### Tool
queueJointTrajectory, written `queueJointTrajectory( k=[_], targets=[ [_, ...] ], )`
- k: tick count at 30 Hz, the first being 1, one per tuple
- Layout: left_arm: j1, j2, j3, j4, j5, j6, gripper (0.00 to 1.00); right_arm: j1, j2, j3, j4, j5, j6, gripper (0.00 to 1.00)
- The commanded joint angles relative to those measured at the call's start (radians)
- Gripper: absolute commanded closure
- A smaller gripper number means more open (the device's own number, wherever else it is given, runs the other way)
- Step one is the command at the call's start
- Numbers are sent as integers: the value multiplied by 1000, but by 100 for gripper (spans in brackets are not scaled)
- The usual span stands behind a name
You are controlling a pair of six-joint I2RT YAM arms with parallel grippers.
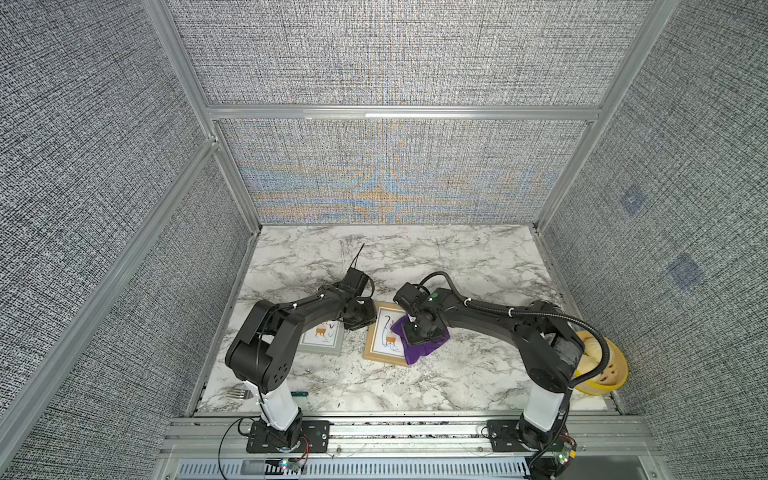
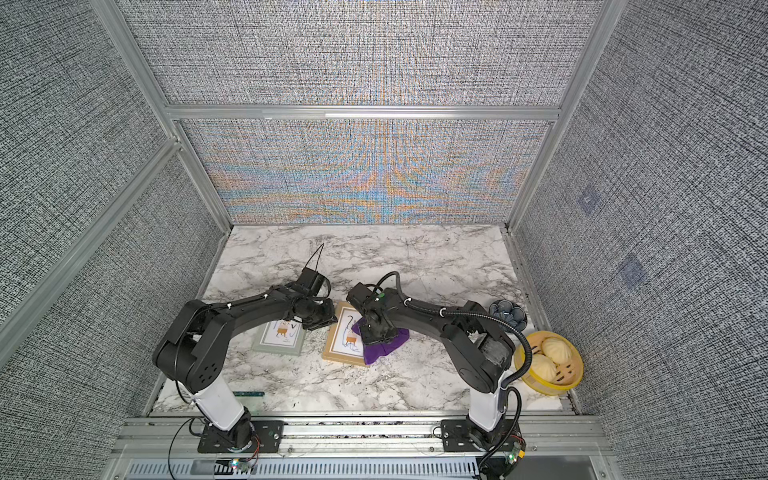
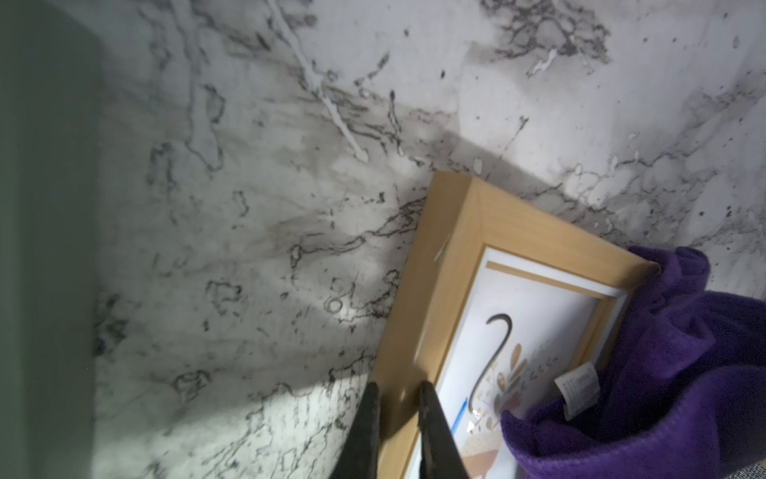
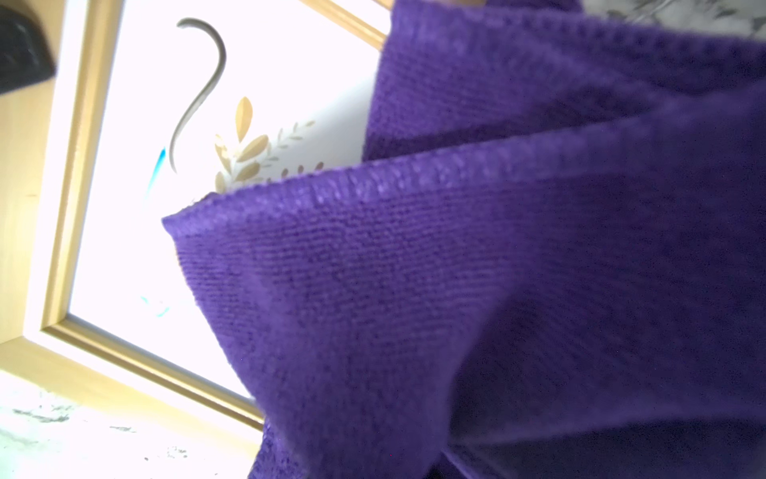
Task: Wipe the picture frame with a cloth
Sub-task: Wipe the dirt from the picture frame.
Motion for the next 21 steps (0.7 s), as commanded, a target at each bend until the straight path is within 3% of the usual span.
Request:
queueJointTrajectory(
  k=[1, 9, 15, 21],
  targets=[
    [-10, 148, -57, -270, -174, -24, 96, -9, 19, 38, 8, -195, -42, 100],
    [-10, 126, -54, -280, -160, -2, 96, -159, 135, 189, 56, -86, -75, 100],
    [-9, 126, -27, -275, -142, 0, 95, -212, 236, 340, 77, -52, -110, 100],
    [-10, 141, -27, -262, -145, -22, 96, -207, 80, 259, 93, -107, -129, 100]
  ],
)
